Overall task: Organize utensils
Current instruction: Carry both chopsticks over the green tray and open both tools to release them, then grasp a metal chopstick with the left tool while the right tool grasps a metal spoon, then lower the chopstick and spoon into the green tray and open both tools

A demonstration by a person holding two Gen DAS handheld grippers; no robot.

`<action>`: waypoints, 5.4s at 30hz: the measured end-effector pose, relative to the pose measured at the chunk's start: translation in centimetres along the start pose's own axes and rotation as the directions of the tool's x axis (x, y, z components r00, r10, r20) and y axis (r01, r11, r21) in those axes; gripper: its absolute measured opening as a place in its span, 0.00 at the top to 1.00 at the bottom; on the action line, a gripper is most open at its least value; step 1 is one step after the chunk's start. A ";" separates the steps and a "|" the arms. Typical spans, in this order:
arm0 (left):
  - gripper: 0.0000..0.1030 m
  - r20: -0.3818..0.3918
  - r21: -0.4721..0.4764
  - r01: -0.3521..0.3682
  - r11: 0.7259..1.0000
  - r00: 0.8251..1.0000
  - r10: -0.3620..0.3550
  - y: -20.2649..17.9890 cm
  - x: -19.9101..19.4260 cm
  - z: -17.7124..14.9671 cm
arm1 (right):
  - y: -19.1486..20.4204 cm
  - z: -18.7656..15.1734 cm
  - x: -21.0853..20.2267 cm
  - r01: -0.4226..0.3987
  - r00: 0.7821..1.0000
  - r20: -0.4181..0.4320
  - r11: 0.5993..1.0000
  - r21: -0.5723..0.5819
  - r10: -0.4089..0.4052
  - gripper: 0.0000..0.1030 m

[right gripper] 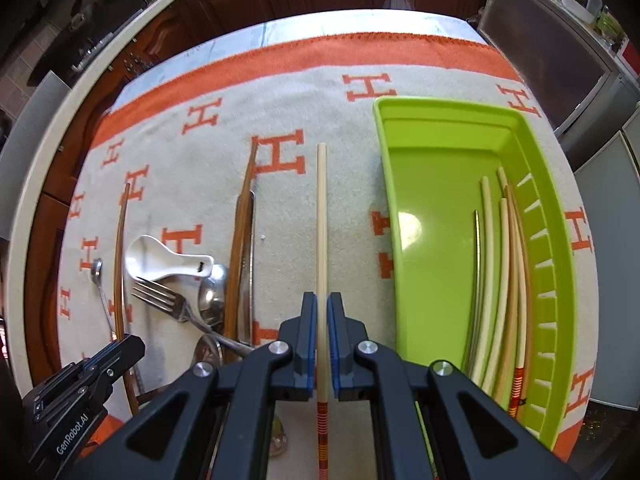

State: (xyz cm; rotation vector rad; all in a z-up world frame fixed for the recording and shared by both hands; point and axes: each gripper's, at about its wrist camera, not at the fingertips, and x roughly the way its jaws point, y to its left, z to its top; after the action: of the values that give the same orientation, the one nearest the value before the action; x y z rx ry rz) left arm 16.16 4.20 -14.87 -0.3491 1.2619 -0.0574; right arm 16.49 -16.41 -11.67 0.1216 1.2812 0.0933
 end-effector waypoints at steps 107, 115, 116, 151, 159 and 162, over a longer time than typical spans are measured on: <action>0.89 0.105 0.084 -0.090 0.992 0.991 0.081 3.6 -2.8 -1.7 | 0.4 -5.6 -1.6 -0.280 0.956 0.091 0.960 -0.021 0.280 0.94; 0.89 0.076 0.088 -0.112 0.990 0.992 0.105 3.6 -0.1 -0.4 | 1.5 -5.2 -0.2 -0.317 0.943 0.094 0.948 -0.025 0.318 0.86; 0.89 0.073 0.087 -0.114 0.990 0.991 0.108 3.7 0.1 -0.3 | 1.6 -5.1 0.1 -0.317 0.943 0.096 0.948 -0.022 0.318 0.86; 0.97 0.115 -0.014 -0.081 0.997 0.990 0.082 4.2 -0.7 -0.8 | 1.4 -5.4 -1.3 -0.318 0.909 0.269 0.947 -0.041 0.317 0.98; 0.97 0.148 0.015 0.000 1.000 0.989 -0.002 1.3 -4.8 -2.1 | -1.6 -6.0 -6.0 -0.322 0.877 0.367 0.946 -0.031 0.311 0.98; 0.97 0.159 0.043 0.027 0.999 0.987 -0.033 -0.6 -6.1 -2.7 | -3.7 -6.0 -8.0 -0.294 0.870 0.408 0.956 -0.017 0.275 0.98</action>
State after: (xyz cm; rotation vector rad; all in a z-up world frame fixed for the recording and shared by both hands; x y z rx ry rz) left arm 11.88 4.41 -9.78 -0.3313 1.0959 -0.0794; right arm 8.43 -20.91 -6.25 0.3532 0.8392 0.2791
